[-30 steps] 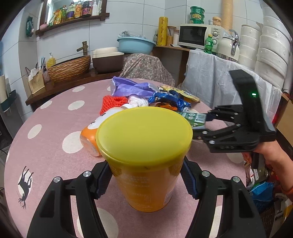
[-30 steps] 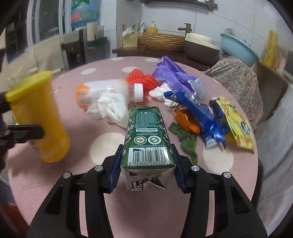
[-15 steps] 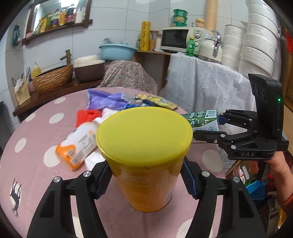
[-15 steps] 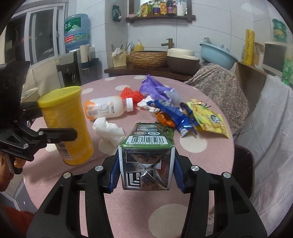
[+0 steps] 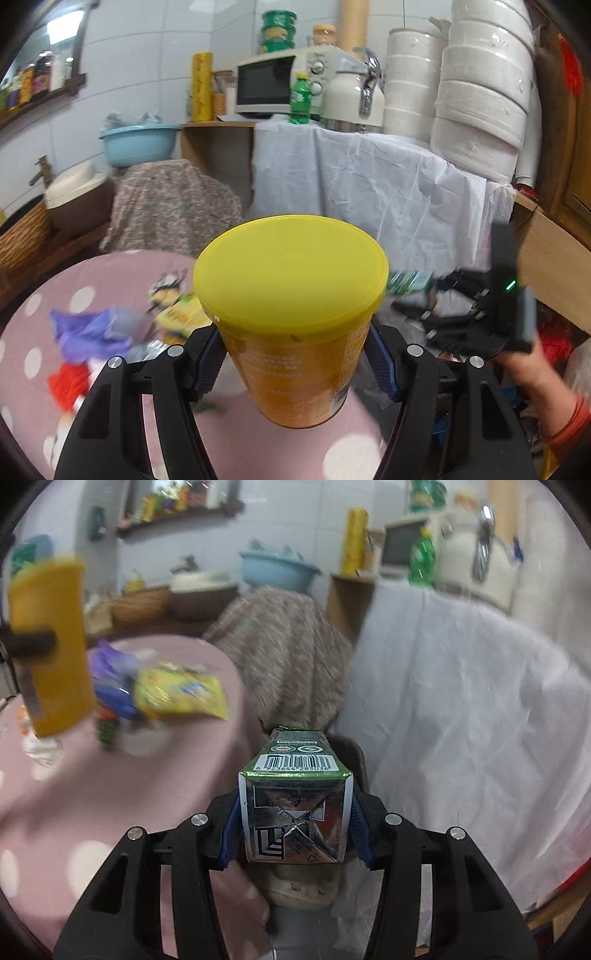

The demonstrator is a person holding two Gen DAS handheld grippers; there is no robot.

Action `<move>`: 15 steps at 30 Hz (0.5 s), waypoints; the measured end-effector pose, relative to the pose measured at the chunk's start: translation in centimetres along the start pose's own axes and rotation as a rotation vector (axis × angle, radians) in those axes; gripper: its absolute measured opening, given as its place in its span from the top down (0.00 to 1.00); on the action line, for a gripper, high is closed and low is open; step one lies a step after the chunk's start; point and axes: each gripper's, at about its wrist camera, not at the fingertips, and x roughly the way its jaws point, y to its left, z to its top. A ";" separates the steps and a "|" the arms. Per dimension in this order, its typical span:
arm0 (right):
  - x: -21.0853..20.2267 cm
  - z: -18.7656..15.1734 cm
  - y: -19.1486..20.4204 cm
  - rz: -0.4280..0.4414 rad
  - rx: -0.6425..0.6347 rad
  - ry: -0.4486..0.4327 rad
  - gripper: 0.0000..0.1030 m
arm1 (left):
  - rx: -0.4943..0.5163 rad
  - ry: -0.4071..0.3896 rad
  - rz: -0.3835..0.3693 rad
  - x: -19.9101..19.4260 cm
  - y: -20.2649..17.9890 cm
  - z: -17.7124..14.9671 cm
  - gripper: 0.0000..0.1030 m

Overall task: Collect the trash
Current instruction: 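Carry the can and carton to the brown bin and open both tools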

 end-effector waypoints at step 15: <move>25.2 -5.1 -3.5 0.117 0.183 0.408 0.52 | -0.091 0.257 0.093 22.5 -1.0 5.8 0.36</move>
